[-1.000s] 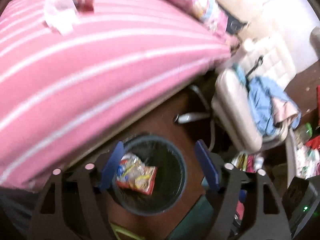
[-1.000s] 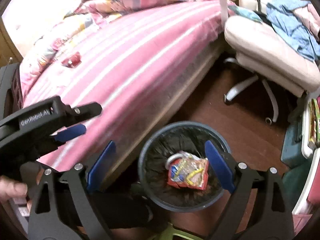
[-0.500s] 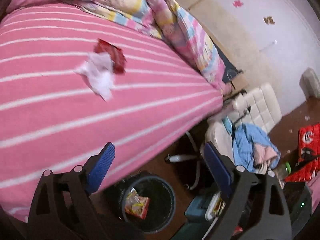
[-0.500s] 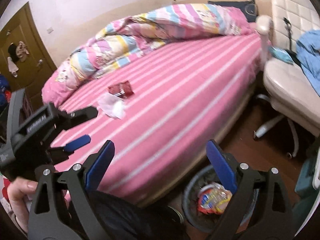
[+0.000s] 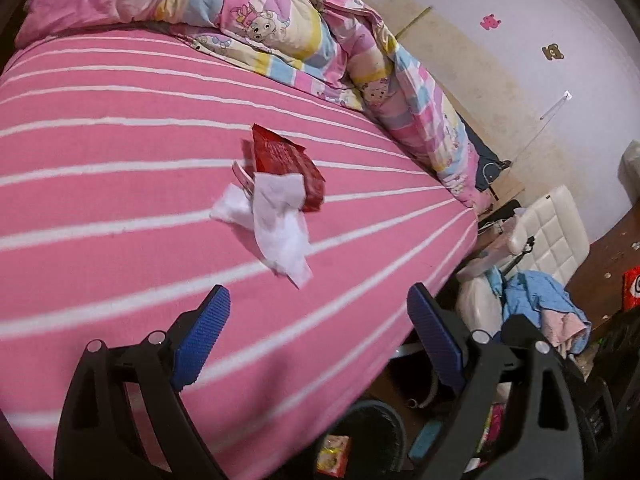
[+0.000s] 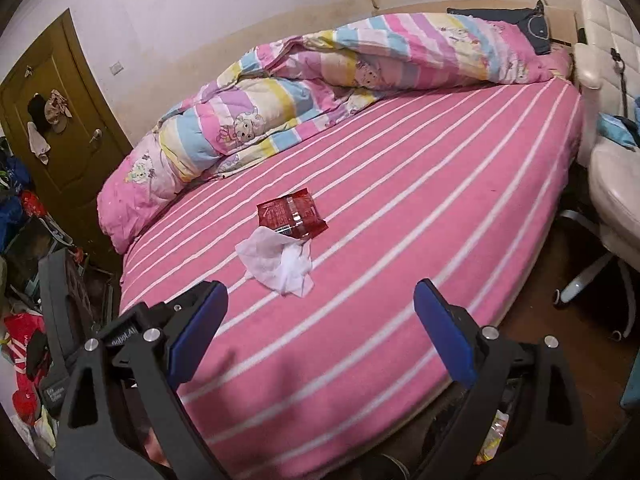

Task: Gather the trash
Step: 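Move both tools back over the bed toward the white tissue and red wrapper, then grasp the white tissue with the left tool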

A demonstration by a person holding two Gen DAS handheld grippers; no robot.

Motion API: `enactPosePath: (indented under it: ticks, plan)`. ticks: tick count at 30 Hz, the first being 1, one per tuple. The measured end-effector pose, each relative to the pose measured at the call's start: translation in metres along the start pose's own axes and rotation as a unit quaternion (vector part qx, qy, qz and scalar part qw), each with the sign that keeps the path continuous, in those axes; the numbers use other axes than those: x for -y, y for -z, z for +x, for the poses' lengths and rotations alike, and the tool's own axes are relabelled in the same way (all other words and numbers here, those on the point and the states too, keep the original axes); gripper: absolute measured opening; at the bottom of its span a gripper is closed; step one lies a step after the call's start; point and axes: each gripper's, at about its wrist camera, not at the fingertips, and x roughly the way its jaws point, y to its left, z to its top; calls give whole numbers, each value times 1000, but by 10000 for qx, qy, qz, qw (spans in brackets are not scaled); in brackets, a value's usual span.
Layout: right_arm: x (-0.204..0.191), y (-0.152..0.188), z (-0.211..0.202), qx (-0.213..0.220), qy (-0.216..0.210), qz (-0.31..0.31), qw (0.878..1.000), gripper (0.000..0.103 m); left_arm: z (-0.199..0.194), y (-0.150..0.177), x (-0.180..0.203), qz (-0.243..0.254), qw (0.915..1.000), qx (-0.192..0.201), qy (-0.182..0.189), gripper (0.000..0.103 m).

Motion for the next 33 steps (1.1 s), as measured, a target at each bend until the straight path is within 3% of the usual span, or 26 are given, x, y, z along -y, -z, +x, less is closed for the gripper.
enactPosePath:
  ticks: [7,11,19,22,26,33]
  plan:
    - [7,-13,68,-124,100,163,9997,93,41,-22,-17,354,9994,18,-22,86]
    - [14,-18,92,-218,38,377,9990,93,62,-33,-26,412,9991,-134,16,73]
    - [10,-44,133,-90,-10,288,9995,93,87,-47,-28,551,9976,-387,174,65]
    - [6,-54,143,3,-16,235,9997,93,90,-49,-30,514,9976,-402,212,53]
    - [2,-61,156,22,-27,220,9998,93,98,-51,-35,496,9971,-506,280,30]
    - [1,-65,168,-85,60,80,9999,93,103,-56,-40,373,9967,-573,434,3]
